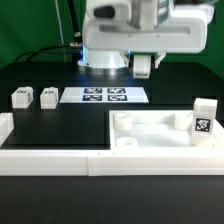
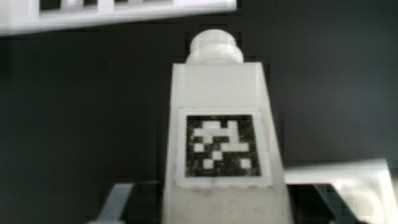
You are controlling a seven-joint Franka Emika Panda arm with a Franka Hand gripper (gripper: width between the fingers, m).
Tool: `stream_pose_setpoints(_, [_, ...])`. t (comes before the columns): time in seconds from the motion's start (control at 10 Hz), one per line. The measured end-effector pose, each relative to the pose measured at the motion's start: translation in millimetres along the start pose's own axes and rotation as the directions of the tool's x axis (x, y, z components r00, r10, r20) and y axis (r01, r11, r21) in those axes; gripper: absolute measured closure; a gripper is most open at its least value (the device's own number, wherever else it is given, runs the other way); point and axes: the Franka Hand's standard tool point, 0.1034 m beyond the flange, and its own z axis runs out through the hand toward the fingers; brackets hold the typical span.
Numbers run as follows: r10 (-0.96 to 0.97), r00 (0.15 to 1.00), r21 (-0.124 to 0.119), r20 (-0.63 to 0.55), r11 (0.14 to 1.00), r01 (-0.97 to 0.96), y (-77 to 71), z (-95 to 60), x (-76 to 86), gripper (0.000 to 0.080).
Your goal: Assemble square table
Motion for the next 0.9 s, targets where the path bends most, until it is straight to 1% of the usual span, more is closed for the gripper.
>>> stream_pose_setpoints(0.1, [-0.036, 0.991, -0.008, -0.125, 0.999, 0.035, 5.2, -23.9, 21.9, 0.0506])
stream_pose_setpoints(0.2, [-0.046, 0.98, -0.006, -0.193, 0.999, 0.046, 6.0, -38.6, 27.3, 0.0506])
stream_pose_setpoints(0.3, [-0.047, 0.956, -0.004, -0.289, 0.999, 0.048, 4.1, -35.4, 30.9, 0.0506])
stream_pose_setpoints(0.4, [-0.049, 0.934, -0.004, -0.354, 0.999, 0.05, 3.7, -31.9, 30.4, 0.0506])
stream_pose_setpoints(0.5, [-0.048, 0.905, -0.004, -0.423, 0.999, 0.051, 3.8, -33.0, 33.2, 0.0506])
stream_pose_setpoints(0.6, [-0.048, 0.888, -0.006, -0.457, 0.999, 0.051, 4.2, -31.5, 34.1, 0.0506])
stream_pose_setpoints(0.7, [-0.056, 0.841, -0.017, -0.538, 0.998, 0.055, 6.8, -33.1, 43.5, 0.0506])
stream_pose_setpoints(0.8, [-0.064, 0.796, -0.039, -0.602, 0.998, 0.051, 14.2, -29.0, 58.1, 0.0506])
stream_pose_setpoints(0.9, [-0.07, 0.727, -0.057, -0.683, 0.997, 0.042, 20.0, -33.8, 76.6, 0.0506])
